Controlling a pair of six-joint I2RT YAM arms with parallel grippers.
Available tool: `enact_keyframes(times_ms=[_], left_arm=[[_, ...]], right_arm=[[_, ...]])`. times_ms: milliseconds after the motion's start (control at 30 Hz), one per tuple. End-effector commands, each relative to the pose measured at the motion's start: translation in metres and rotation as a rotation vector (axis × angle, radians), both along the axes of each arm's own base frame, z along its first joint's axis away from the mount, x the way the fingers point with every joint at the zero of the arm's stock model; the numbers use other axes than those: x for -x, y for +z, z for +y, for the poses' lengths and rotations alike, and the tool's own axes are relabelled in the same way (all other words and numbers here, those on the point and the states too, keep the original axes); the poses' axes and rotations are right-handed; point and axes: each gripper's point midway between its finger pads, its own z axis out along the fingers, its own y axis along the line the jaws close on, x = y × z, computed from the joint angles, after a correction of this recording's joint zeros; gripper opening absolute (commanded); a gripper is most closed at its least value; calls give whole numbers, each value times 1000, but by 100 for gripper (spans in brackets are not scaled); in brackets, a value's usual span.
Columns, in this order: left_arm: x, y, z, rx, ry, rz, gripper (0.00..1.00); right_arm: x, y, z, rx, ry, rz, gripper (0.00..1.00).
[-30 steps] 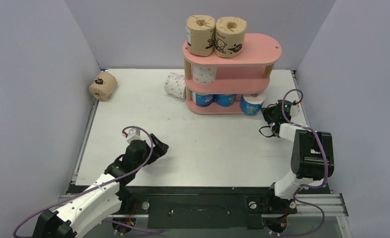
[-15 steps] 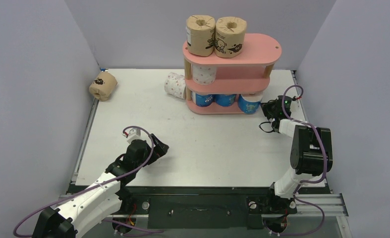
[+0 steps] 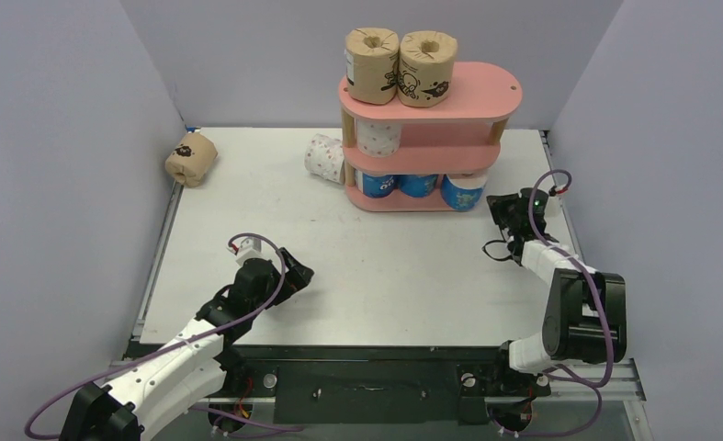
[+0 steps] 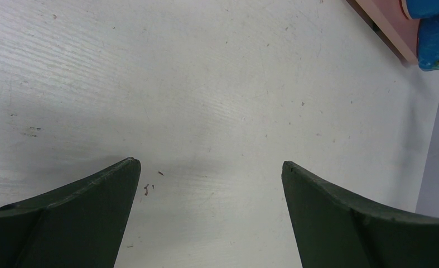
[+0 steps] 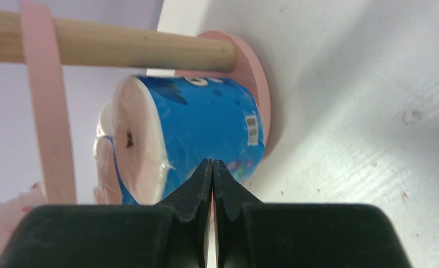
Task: Place and organize the paper towels onto the shelf
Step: Place the paper towel on the shelf.
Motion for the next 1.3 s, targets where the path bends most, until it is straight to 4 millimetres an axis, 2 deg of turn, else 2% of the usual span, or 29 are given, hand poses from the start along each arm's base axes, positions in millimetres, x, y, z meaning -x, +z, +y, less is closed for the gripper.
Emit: enact_keyframes(times_ms=[0, 133, 267, 500, 767, 1267], left_arm=[[-9, 17, -7, 41, -10, -53, 99], [-9, 19, -7, 45, -9, -61, 99], [-8, 20, -6, 46, -5, -64, 99], [-7, 21, -2, 39, 9, -69, 99], [-8, 21, 1, 30, 21, -72, 99], [-9, 18, 1, 25, 25, -61, 99]], right_arm=[[11, -7, 22, -12, 74, -1, 0], [9, -17, 37, -36, 119, 2, 0], [1, -20, 42, -35, 134, 2, 0], [-17, -30, 39, -22, 125, 22, 0], [-39, -20, 39, -14, 122, -5, 0], [-56, -24, 39, -11, 116, 5, 0]])
